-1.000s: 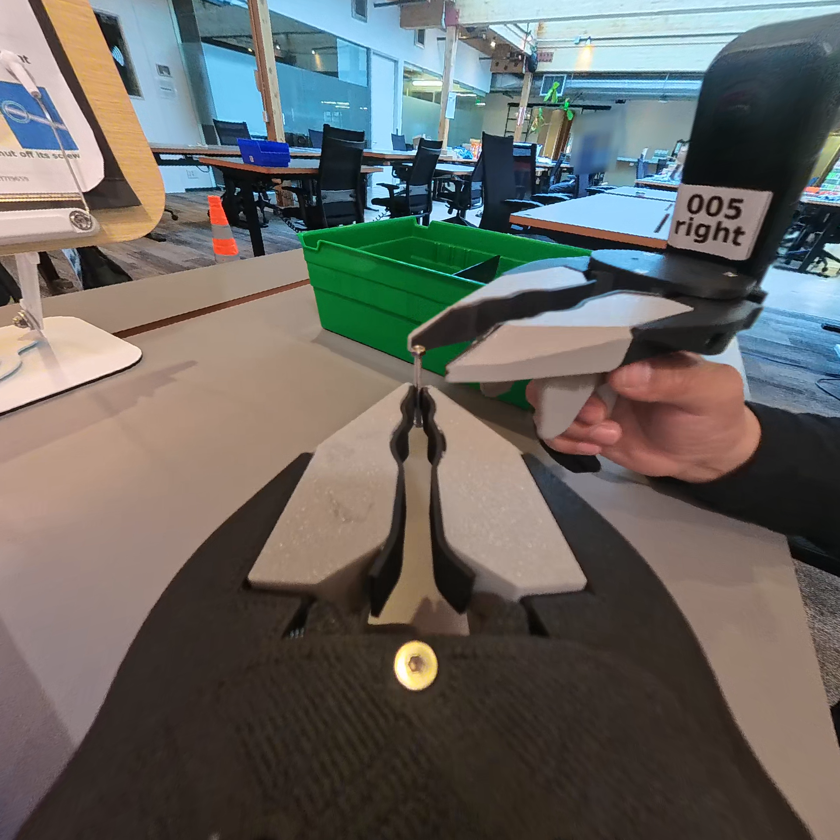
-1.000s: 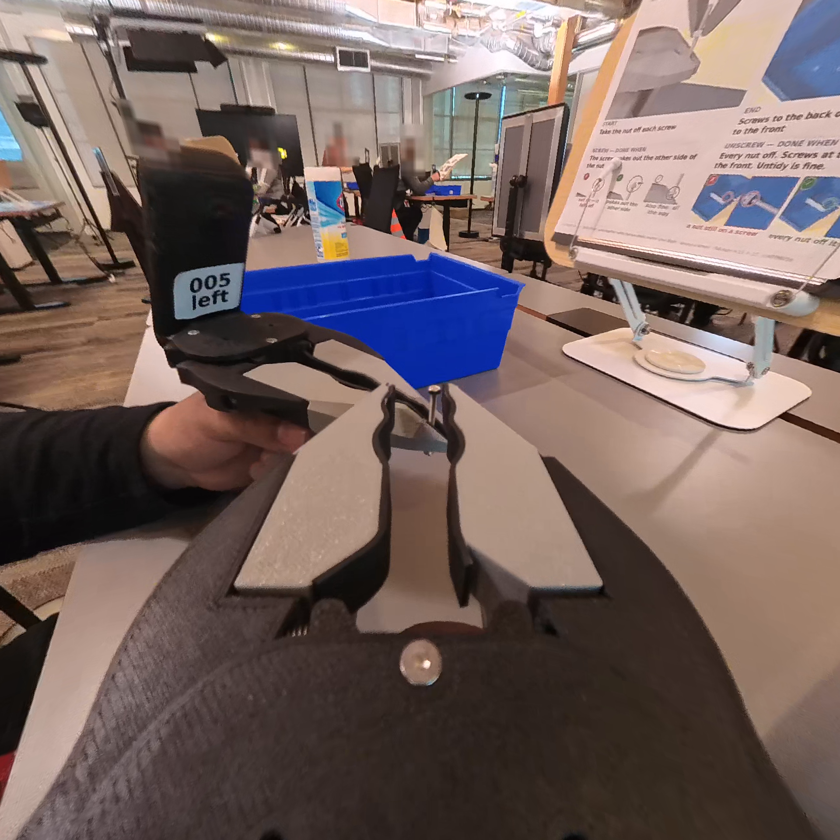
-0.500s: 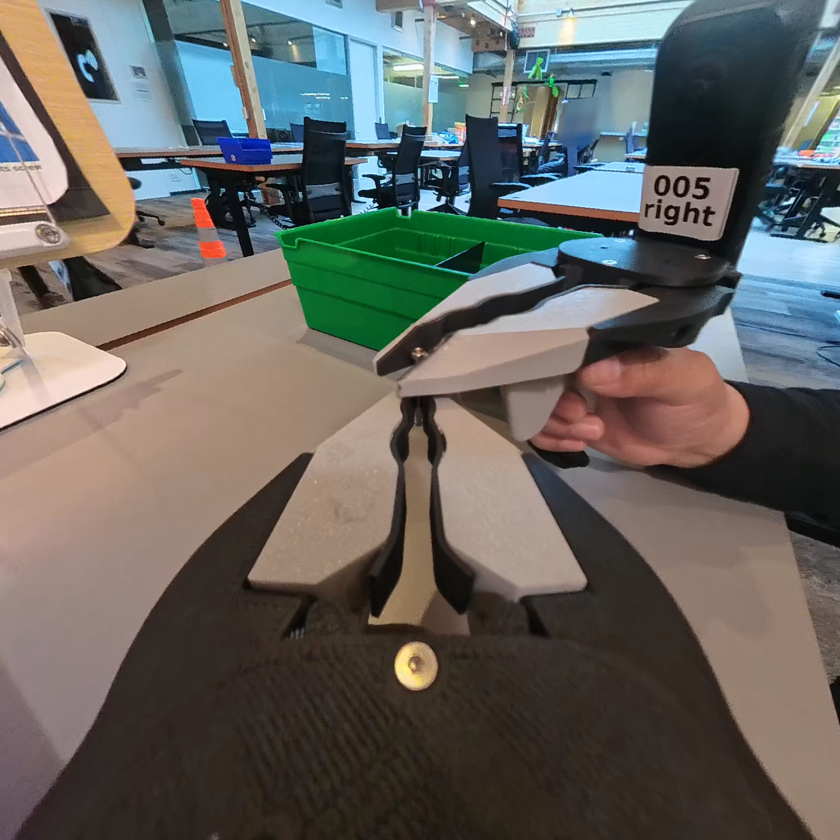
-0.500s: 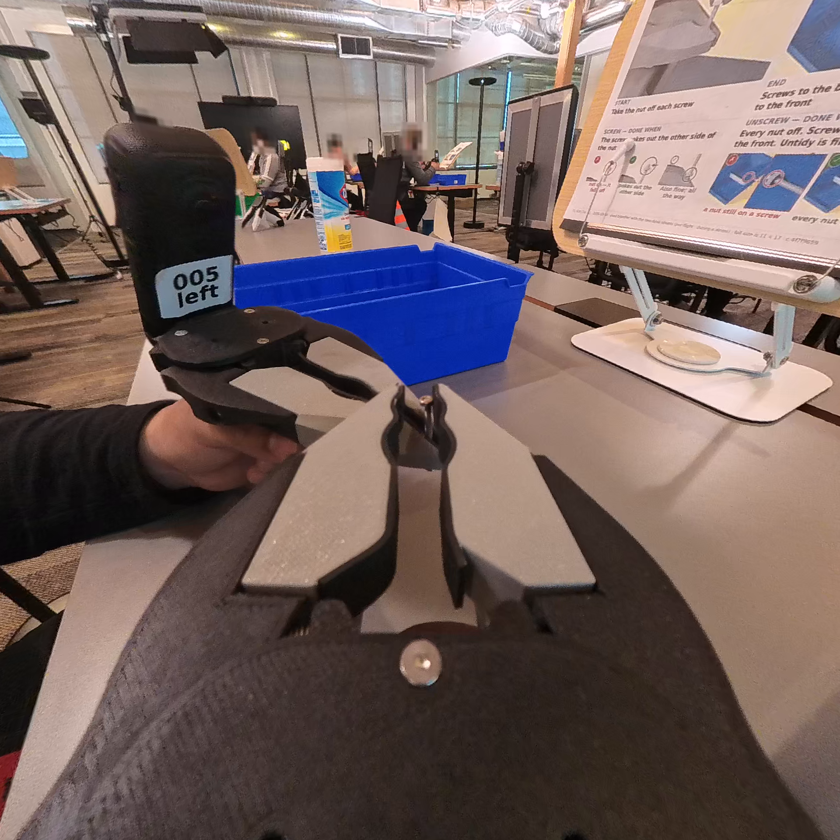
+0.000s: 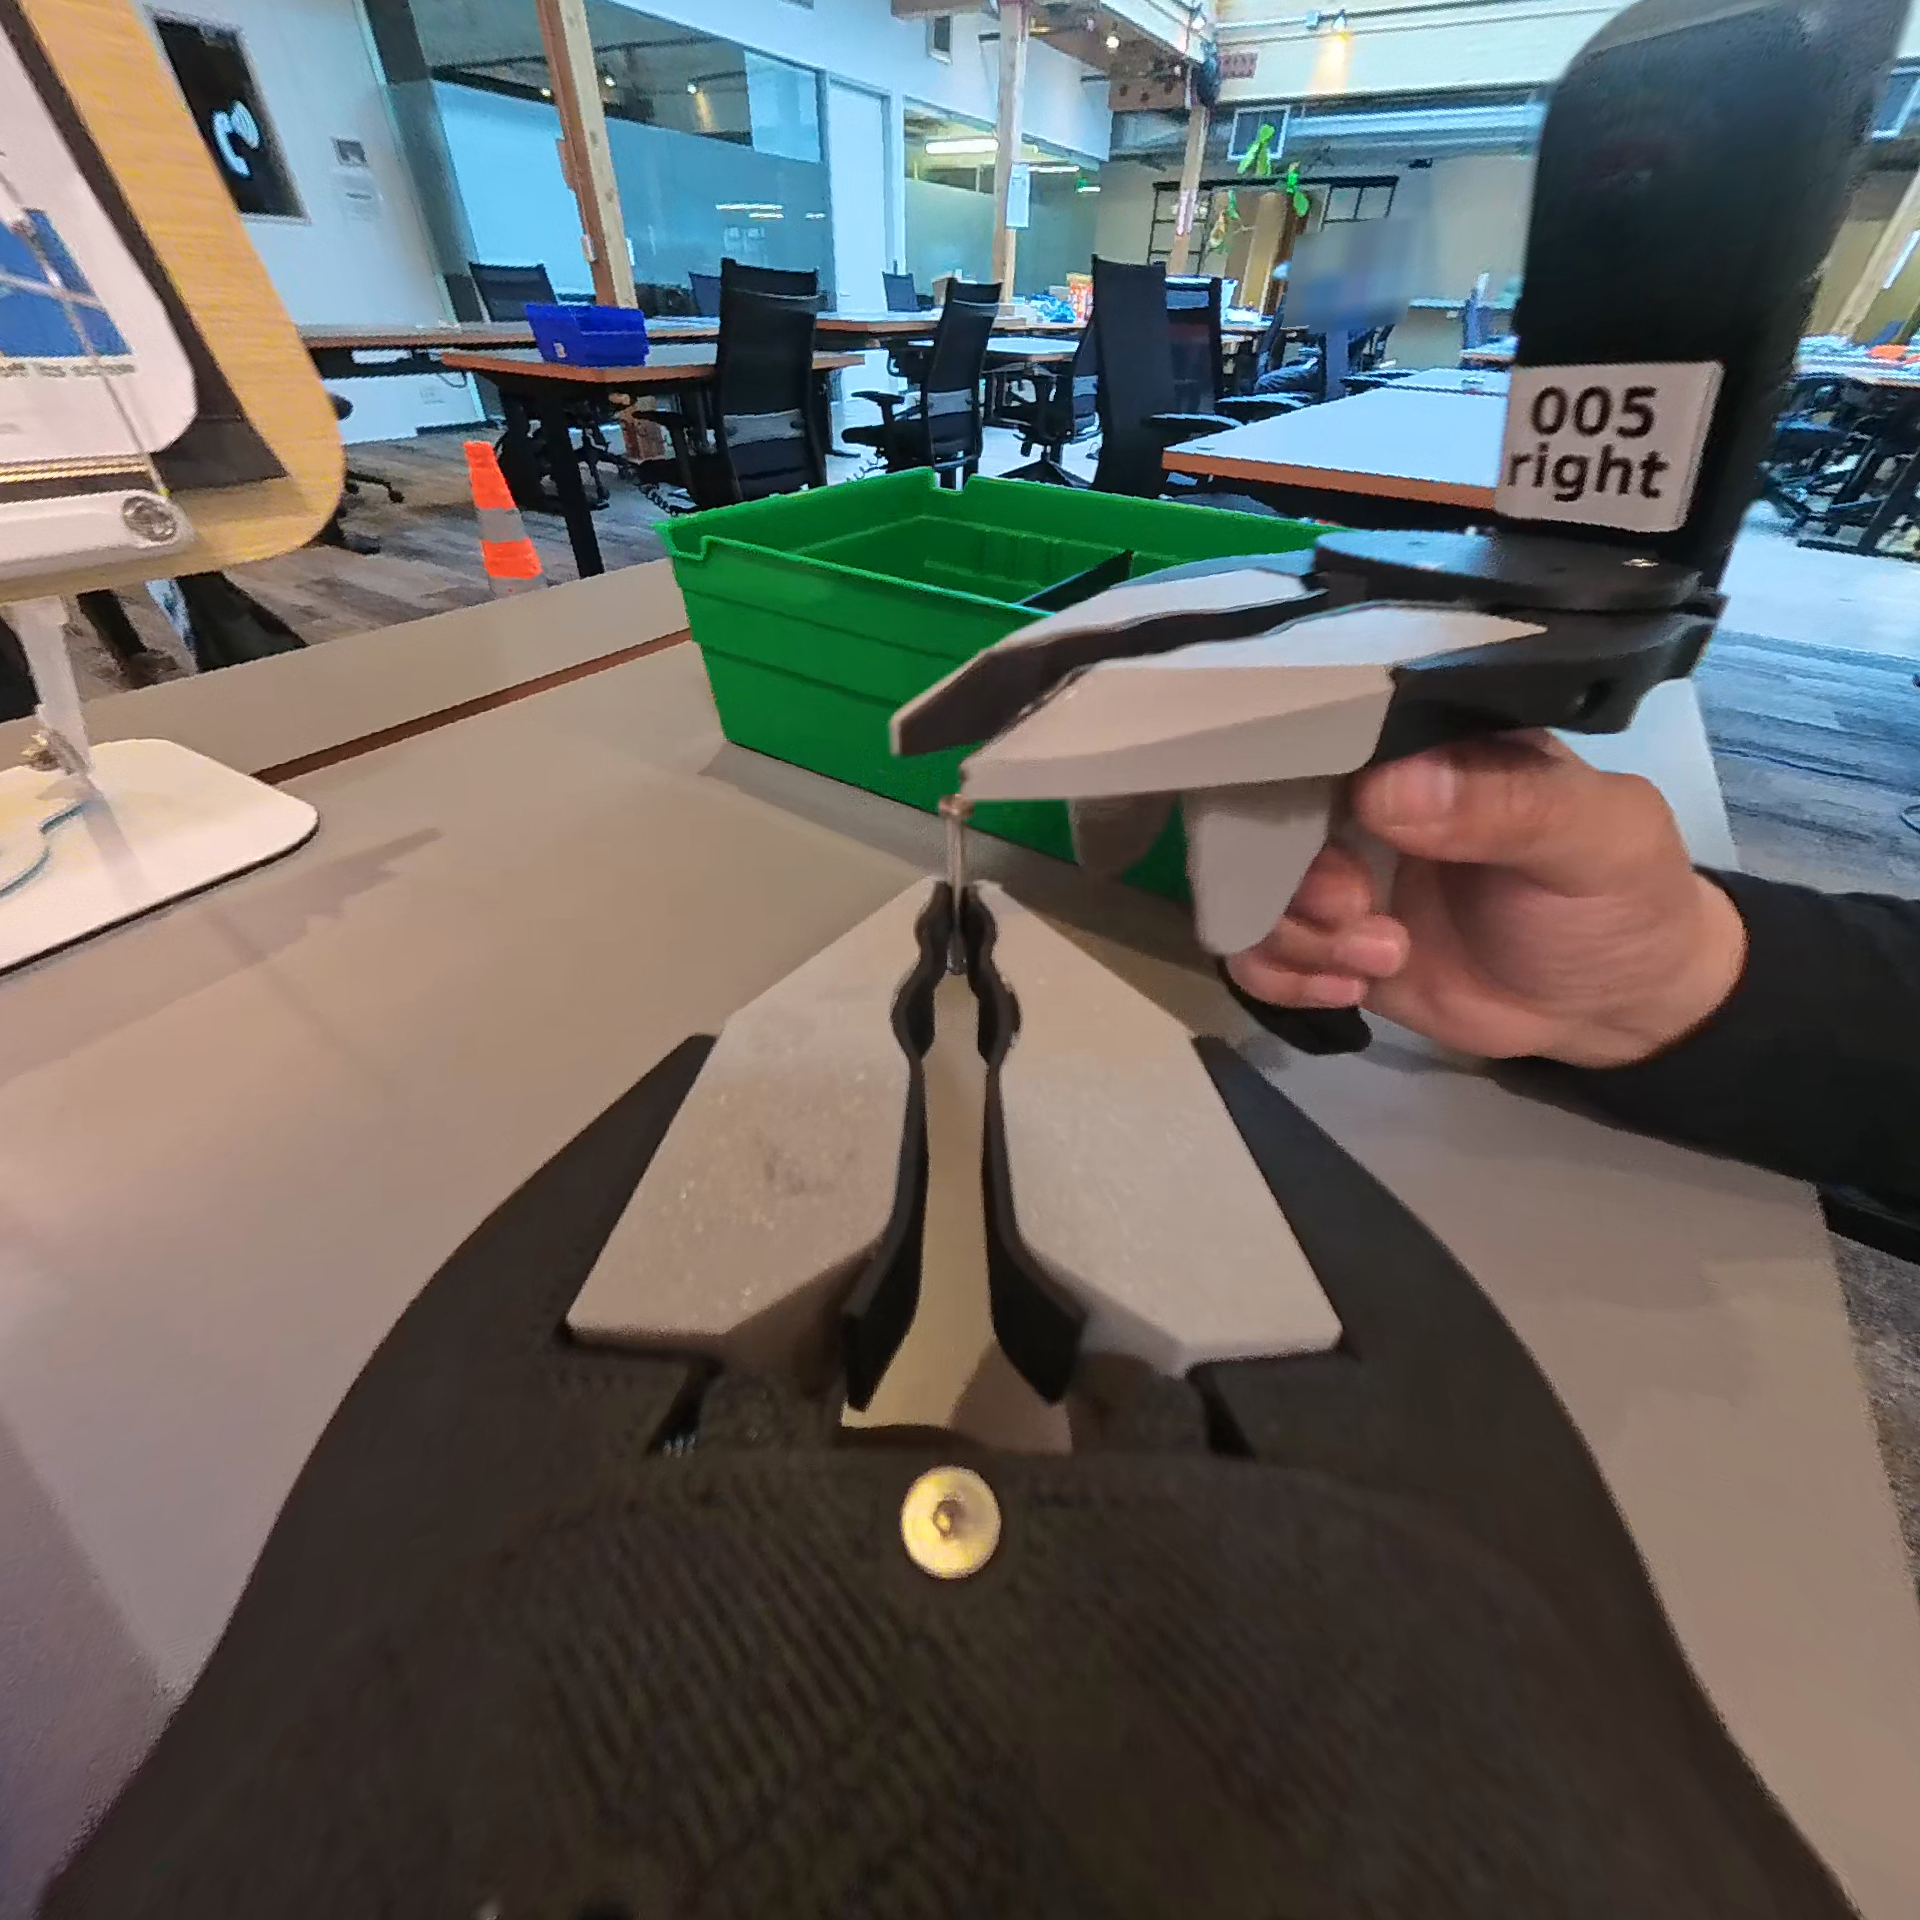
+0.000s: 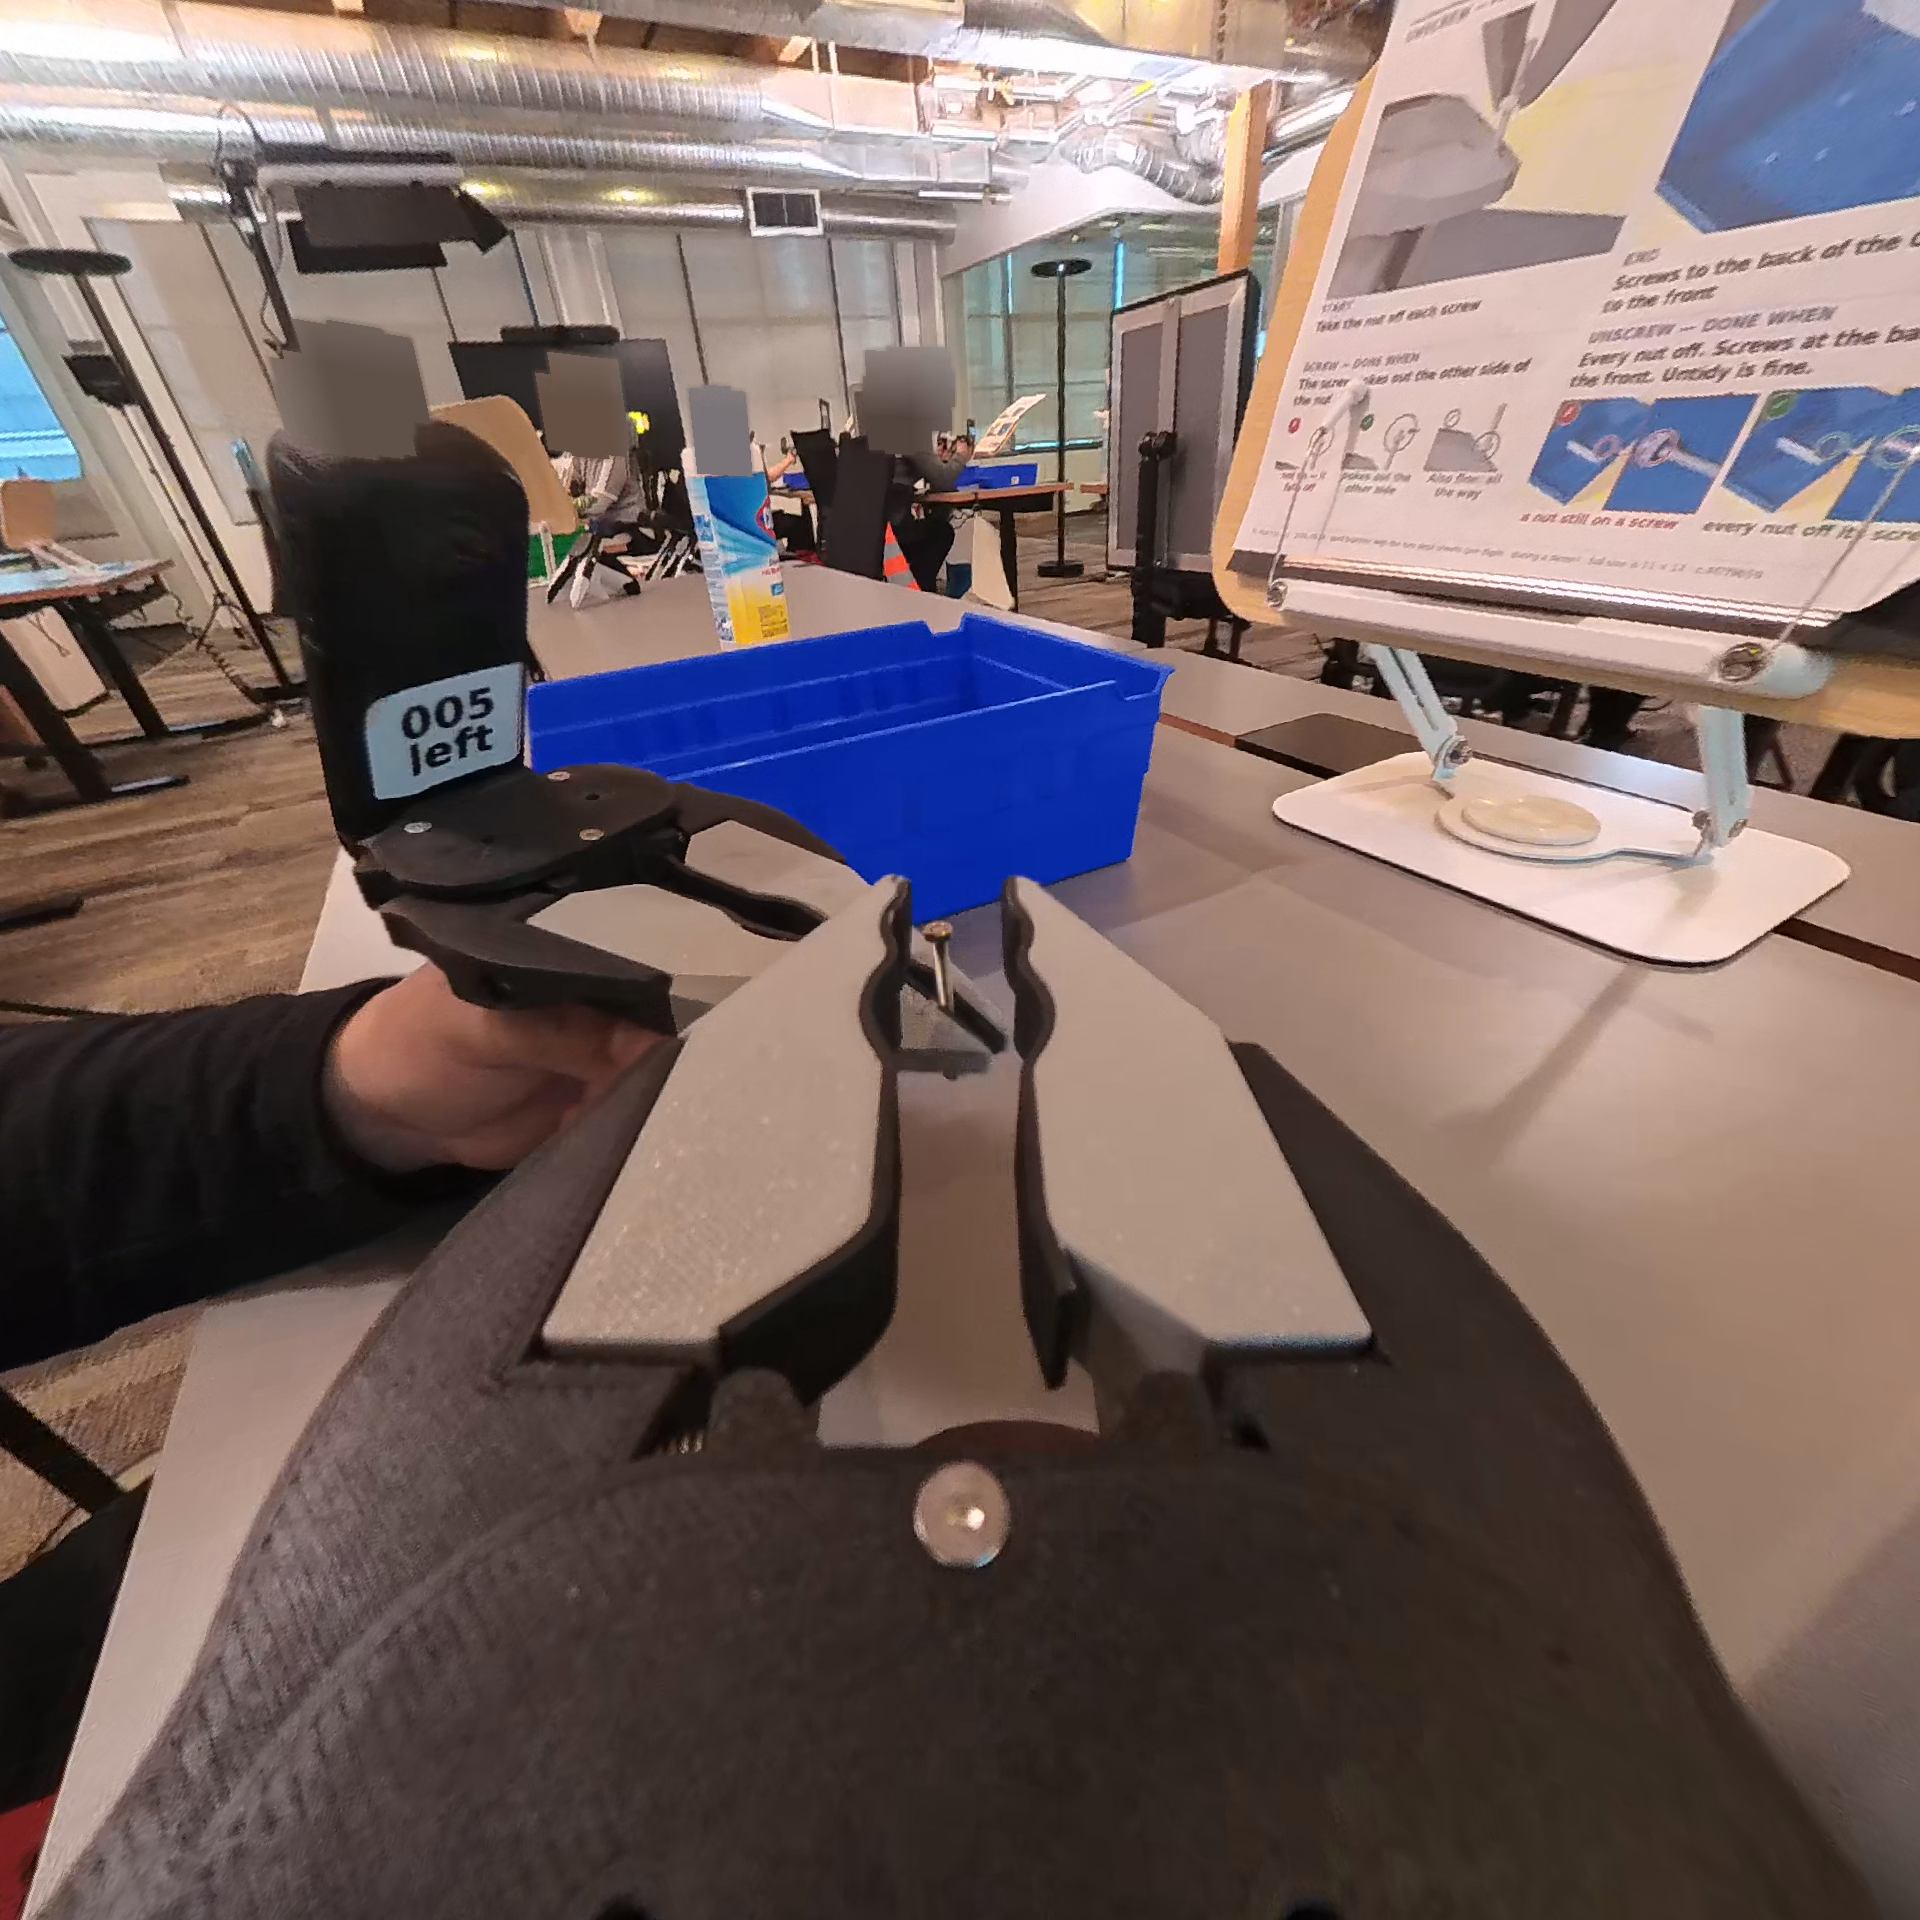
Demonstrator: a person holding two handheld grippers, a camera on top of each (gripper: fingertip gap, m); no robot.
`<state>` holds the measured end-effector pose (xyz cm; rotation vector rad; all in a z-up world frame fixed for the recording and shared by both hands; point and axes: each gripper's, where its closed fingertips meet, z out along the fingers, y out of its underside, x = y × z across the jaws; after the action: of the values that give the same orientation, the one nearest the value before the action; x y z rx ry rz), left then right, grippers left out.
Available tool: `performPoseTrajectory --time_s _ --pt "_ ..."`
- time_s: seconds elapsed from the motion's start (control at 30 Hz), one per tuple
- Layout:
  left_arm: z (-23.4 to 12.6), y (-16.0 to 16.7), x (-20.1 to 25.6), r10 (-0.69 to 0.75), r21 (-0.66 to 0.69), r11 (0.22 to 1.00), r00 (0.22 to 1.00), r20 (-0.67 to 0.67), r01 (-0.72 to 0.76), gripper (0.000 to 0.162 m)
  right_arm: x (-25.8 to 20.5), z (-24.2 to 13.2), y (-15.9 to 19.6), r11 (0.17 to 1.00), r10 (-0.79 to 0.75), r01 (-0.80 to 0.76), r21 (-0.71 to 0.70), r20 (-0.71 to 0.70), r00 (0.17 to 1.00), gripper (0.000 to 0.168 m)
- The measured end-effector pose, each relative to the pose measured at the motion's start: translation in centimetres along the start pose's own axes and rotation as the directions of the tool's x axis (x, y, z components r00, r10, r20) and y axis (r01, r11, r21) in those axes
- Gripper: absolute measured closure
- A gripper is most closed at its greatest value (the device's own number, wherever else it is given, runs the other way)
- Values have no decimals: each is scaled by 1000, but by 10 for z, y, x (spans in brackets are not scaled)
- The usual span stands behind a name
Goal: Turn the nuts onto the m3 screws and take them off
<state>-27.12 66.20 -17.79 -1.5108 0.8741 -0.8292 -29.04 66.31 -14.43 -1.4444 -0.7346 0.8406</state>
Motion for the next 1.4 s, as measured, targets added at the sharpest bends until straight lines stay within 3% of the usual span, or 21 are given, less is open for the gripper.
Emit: performPoseTrajectory --time_s 0.17,0.63,1.0,1.3,1.4 --pt "-3 2 -14 -12 -12 1000 998 70 13 162 3 -1 1 1000 4 -4 -4 -10 1000 160" --pt "2 11 -3 74 -85 994 996 51 -69 162 -4 10 18 995 -52 51 -85 -9 999 160" --pt "2 5 5 59 -48 997 998 10 -58 162 -4 11 18 996 -22 21 -83 0 1000 167" --pt "2 5 6 29 -41 999 1000 -10 -30 162 -5 10 15 998 -1 3 -65 16 1000 166" --pt "3 6 5 40 -50 998 999 1 -40 162 -2 8 11 999 13 -13 -42 8 1000 155"
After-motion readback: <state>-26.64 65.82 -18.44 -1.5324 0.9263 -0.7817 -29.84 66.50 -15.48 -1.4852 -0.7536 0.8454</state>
